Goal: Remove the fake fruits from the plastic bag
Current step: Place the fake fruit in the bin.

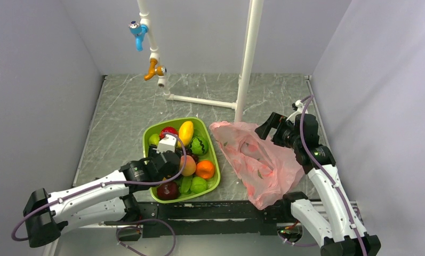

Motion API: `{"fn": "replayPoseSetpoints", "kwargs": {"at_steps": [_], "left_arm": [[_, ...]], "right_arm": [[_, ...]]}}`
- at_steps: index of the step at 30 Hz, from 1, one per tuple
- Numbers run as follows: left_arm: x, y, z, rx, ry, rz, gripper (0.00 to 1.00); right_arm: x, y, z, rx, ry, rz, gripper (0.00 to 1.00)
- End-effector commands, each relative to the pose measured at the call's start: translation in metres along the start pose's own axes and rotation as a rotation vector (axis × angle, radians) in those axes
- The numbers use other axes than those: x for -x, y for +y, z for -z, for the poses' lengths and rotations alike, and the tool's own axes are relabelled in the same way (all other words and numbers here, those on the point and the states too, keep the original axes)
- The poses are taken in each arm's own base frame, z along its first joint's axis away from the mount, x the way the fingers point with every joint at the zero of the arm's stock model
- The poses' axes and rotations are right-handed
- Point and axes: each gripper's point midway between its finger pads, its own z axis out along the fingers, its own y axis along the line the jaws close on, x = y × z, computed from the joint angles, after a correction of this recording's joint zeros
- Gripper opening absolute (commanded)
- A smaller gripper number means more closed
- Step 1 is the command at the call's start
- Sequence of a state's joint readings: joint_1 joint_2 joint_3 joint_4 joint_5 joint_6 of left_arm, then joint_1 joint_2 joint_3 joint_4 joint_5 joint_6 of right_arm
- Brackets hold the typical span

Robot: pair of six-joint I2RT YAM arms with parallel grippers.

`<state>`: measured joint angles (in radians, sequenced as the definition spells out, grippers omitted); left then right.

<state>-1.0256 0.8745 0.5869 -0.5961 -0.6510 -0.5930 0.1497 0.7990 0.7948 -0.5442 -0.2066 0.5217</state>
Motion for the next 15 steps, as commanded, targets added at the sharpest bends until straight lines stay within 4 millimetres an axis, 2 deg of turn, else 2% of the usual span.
{"fn": "replayPoseSetpoints", "kwargs": {"at_steps": [1, 5, 8, 12, 15], "left_arm": [[0.006, -0.008, -0.005, -0.018, -0.026, 0.068, 0.72], [0.006, -0.005, -0.003, 0.003, -0.010, 0.069, 0.85], [0.011, 0.000, 0.003, 0.016, -0.016, 0.079, 0.99], [0.025, 0.001, 0.014, -0.008, -0.054, 0.109, 1.00], [0.043, -0.002, 0.027, -0.058, -0.102, 0.141, 0.99]], "right_arm": [[0.007, 0.001, -0.001, -0.001, -0.033, 0.020, 1.00], [0.007, 0.002, -0.001, 0.007, -0.032, 0.021, 1.00], [0.007, 0.003, -0.001, 0.008, -0.027, 0.020, 1.00], [0.009, 0.004, 0.002, 0.004, -0.031, 0.018, 1.00], [0.012, 0.002, 0.007, -0.017, -0.041, 0.011, 1.00]]}}
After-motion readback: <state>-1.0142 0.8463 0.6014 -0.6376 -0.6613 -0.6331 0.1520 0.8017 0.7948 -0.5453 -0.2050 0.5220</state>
